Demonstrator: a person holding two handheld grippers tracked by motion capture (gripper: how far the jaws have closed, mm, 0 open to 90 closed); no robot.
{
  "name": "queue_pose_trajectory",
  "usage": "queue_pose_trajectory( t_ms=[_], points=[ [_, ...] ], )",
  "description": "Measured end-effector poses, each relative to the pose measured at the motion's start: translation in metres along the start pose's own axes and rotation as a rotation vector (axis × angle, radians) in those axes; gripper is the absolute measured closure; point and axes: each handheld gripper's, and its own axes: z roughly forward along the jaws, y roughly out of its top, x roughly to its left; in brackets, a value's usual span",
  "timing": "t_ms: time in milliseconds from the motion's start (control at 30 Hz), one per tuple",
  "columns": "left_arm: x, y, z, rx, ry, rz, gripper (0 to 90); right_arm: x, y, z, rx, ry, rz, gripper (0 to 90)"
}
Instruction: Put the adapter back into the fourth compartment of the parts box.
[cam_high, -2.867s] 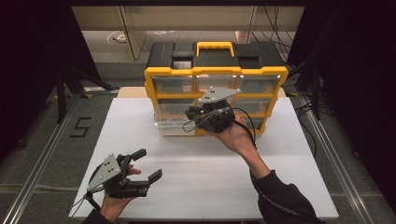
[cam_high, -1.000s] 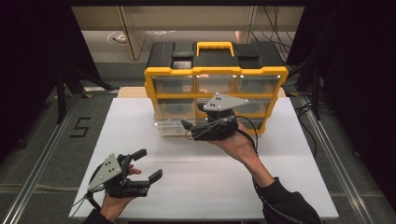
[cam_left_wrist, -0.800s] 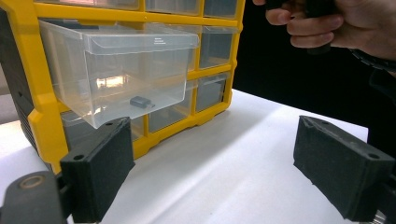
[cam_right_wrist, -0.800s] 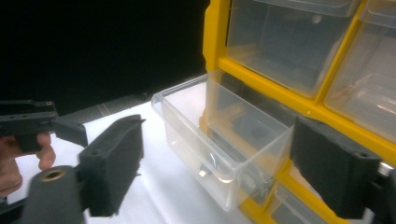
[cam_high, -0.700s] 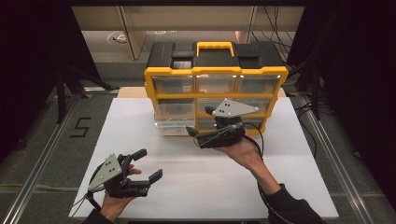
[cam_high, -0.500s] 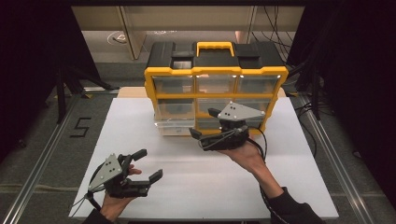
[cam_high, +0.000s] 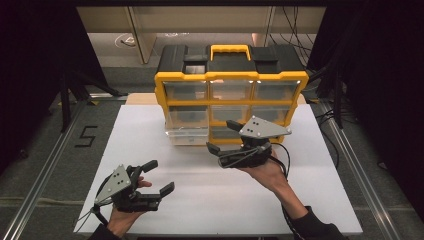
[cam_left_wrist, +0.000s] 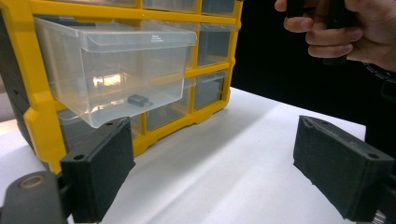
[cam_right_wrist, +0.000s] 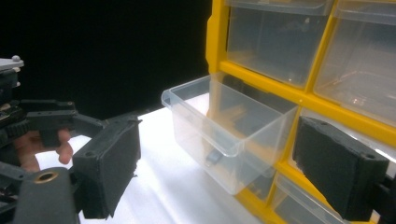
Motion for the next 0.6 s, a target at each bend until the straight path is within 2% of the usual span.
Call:
queue_pose_trajectory(
  t_ms=[267, 600],
  points=[
    [0.0, 0.001, 0.0, 0.001, -0.004, 0.001, 11.6, -0.001, -0.013, -0.007, -0.014, 0.004, 0.016, 16.3],
    [0.001, 0.0, 0.0, 0.009, -0.008, 0.002, 11.6, 0.0, -0.019, -0.011, -0.02, 0.004, 0.025, 15.7]
  ],
)
